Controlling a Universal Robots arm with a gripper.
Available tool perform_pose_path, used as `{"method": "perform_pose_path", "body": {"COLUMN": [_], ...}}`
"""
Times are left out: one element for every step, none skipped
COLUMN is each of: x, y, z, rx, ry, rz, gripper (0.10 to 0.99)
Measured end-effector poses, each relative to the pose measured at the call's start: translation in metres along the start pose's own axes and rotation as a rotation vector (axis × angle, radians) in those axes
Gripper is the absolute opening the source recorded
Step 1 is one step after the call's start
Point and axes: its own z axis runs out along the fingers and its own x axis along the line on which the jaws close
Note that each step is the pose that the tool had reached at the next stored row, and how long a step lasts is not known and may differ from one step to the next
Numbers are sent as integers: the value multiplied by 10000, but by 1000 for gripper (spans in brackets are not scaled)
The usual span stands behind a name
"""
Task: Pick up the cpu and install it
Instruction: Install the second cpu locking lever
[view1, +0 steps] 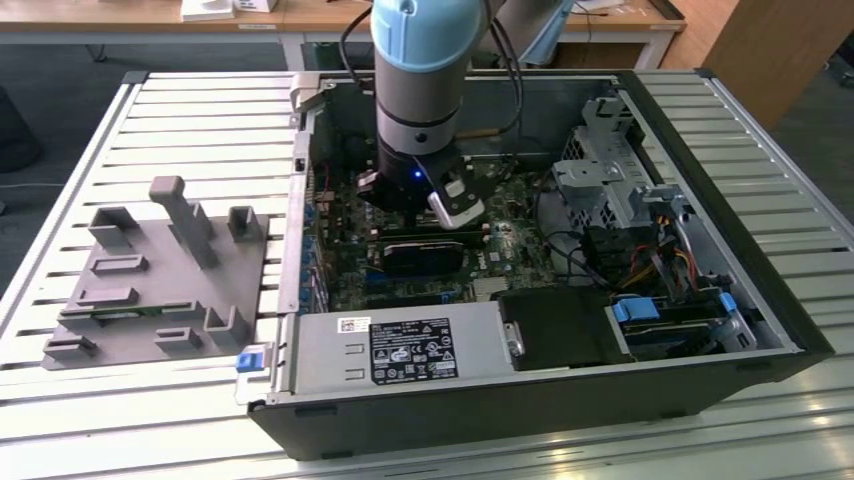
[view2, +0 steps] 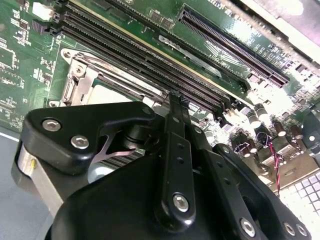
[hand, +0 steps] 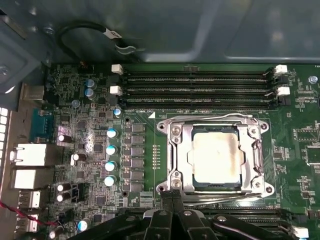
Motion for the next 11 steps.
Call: {"method": "perform_pose_path", "body": {"x": [6, 9, 10, 9, 10, 10, 10, 10, 10, 11, 15], "y": [-1, -2, -3, -4, -6, -8, -12, -14, -15, -16, -17], "z": [3, 6, 11, 20, 30, 43, 54, 65, 76, 82, 86], "rx": [-19, -51, -91, -131, -165, -196, -221, -245, -274, -289, -297], "ry": [1, 3, 3, 3, 2, 3, 8, 8, 1, 1, 3], "rz": [-1, -1, -2, -2, -1, -1, -1, -1, -2, -3, -2], "gripper": [106, 106, 106, 106, 106, 106, 106, 106, 106, 106, 106]}}
